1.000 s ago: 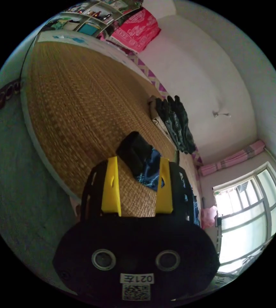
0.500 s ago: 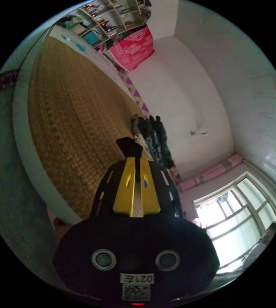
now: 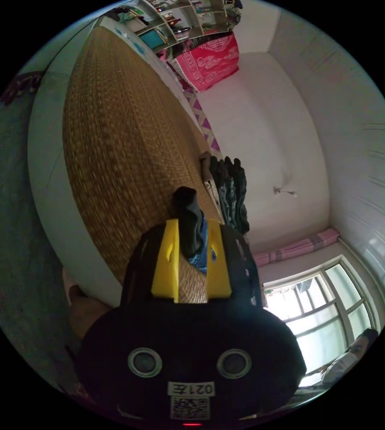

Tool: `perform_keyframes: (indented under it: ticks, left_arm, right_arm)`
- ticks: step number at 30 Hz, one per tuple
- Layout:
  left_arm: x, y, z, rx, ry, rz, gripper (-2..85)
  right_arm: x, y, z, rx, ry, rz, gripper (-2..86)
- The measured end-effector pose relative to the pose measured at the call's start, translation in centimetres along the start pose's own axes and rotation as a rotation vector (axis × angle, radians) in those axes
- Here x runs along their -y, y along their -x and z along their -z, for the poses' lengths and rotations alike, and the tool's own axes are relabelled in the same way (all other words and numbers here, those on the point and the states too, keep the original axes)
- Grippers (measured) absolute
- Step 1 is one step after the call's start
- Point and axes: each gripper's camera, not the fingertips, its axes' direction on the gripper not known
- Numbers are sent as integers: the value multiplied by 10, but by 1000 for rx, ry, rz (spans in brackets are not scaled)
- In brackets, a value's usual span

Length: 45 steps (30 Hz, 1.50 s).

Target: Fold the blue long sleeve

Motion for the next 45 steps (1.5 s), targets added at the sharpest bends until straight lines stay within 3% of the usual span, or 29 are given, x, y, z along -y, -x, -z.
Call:
perform_keyframes:
  ticks: [5,12,19,24,33,39,41,44,45]
  left_arm:
    - [-71,-15,-42,72,-27,2,-6]
    - [-203,-148,-107,-78,-72,-339,-9]
    - [-407,-357,-256,-145,129,-826,-9]
    - [-588,-434,-396,-182,345,-1033,-9]
    - [-929,-396,-680,-35,816,-1157,-8]
    - [-1070,-386,-730,16,721,-1413,-3]
    - [-1108,-380,-748,14,754,-1463,4]
    - [-1168,-355,-797,160,909,-1521,35]
    - [-1175,-349,-800,114,871,-1504,57]
  right_arm:
    - [-1,-20,11,31,2,-28,-10]
    - [-8,-68,33,67,-14,-106,-10]
    - [-14,-118,70,73,-86,-160,-10]
    - [-26,-149,89,106,-107,-198,-10]
    - [-60,-219,115,140,-86,-299,-10]
    - [-70,-263,134,142,-72,-351,-10]
    - [-69,-274,137,144,-69,-357,-10]
    - [-60,-293,143,149,-71,-356,-9]
    - [-57,-302,146,149,-76,-361,-8]
